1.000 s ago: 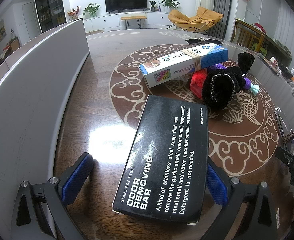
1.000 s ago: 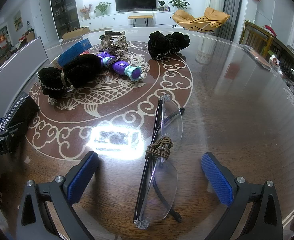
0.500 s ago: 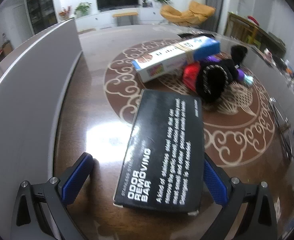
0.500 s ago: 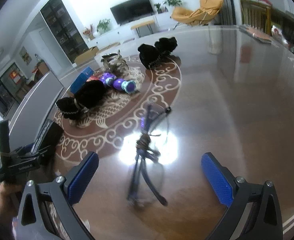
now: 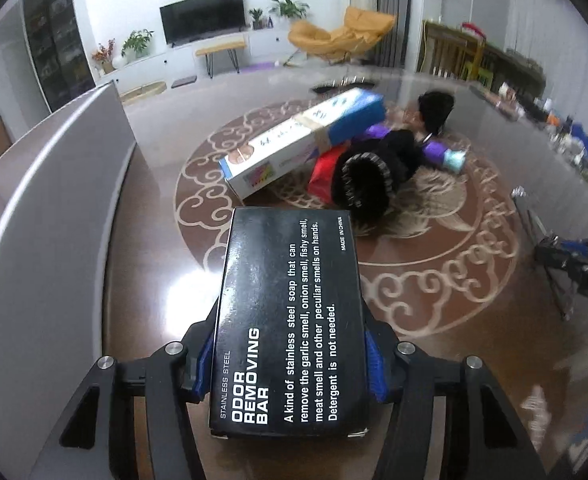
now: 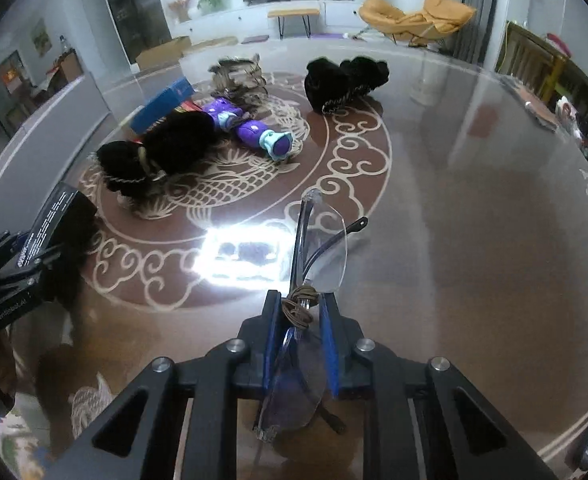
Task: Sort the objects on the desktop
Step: 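Carry the black box and glasses into the cardboard bin and open both tools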
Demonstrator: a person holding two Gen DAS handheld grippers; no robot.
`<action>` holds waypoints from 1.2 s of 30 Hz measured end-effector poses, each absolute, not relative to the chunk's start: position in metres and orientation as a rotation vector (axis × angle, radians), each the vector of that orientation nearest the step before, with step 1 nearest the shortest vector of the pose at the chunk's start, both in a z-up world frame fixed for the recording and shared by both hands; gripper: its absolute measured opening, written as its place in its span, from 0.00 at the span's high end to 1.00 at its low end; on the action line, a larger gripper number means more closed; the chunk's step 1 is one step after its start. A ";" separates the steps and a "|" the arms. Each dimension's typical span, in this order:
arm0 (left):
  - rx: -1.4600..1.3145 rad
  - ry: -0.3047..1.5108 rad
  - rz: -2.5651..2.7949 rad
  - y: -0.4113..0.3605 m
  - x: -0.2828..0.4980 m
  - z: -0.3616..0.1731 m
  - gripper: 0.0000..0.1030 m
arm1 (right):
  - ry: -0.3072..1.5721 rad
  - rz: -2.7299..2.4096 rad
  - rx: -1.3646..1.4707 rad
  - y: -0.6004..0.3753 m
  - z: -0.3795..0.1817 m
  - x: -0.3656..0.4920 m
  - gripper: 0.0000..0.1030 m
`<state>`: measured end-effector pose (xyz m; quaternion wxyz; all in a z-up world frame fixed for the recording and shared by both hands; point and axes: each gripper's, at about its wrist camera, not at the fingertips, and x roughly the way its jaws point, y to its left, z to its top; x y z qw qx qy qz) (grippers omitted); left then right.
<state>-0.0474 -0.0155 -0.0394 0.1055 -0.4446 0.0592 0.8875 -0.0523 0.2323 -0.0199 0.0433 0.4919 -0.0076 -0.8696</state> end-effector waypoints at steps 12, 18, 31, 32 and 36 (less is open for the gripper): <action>-1.095 -0.155 2.649 -0.069 0.013 0.061 0.44 | -0.064 -2.569 1.294 0.192 0.070 -0.027 0.80; -1.039 -0.230 2.755 -0.149 0.030 0.105 0.44 | 0.001 -2.428 1.142 0.092 0.118 -0.030 0.80; -1.409 -0.334 2.975 -0.318 0.033 0.050 0.44 | 0.171 -2.097 1.069 -0.162 0.109 -0.027 0.80; -1.462 -0.334 2.966 -0.323 0.031 0.042 0.44 | 0.183 -2.084 1.083 -0.173 0.102 -0.027 0.80; -1.716 -0.335 2.963 -0.336 0.022 0.013 0.33 | 0.264 -2.027 1.174 -0.210 0.066 -0.026 0.60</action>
